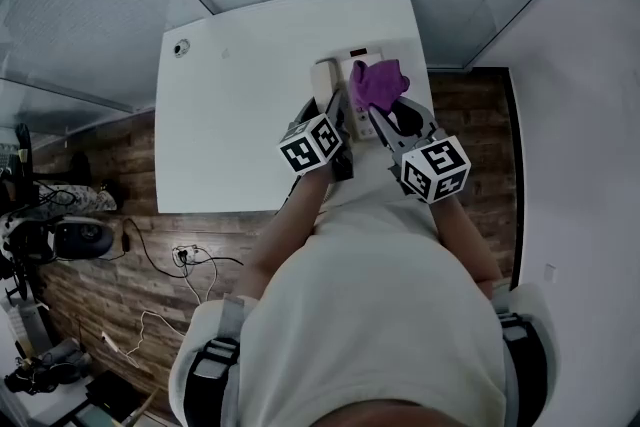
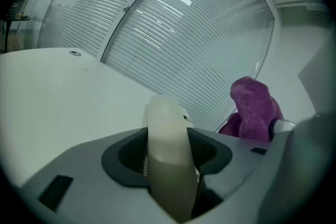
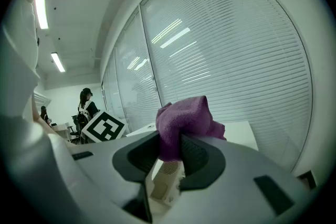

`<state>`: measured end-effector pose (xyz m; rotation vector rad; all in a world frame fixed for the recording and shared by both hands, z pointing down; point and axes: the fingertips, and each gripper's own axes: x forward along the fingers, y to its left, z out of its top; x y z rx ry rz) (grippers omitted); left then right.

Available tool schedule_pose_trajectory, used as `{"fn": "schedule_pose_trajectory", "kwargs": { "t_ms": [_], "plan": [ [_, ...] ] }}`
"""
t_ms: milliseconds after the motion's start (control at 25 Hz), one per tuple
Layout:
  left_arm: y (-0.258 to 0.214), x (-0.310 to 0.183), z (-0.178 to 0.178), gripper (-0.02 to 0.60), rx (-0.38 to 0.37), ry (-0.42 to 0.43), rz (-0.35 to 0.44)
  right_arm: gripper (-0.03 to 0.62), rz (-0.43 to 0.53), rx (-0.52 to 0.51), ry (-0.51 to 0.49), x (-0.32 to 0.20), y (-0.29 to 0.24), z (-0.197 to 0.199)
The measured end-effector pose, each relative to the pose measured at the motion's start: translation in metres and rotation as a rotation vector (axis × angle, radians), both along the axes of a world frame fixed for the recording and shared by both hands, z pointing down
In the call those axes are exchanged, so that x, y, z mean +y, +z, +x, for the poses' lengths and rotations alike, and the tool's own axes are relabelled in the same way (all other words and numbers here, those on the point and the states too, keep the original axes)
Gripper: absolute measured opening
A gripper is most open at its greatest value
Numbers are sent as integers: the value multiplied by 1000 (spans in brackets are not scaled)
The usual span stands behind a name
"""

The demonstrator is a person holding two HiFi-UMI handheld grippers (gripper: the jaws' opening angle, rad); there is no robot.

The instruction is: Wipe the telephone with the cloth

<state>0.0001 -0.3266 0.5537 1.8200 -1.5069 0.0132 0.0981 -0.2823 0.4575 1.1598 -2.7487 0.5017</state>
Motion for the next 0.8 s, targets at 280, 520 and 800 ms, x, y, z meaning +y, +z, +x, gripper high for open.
{"fn": "schedule_pose_trajectory", "kwargs": {
  "t_ms": [280, 520, 800],
  "plan": [
    [12, -10, 6, 232, -58, -14, -38, 121, -14, -4, -21, -9, 6, 3],
    [16, -18, 3, 232, -120, -47, -56, 121, -27, -9, -31, -11, 11, 5],
    [17, -19, 6, 232, -142, -43, -57, 121, -37, -15, -41, -9, 16, 6]
  ]
}}
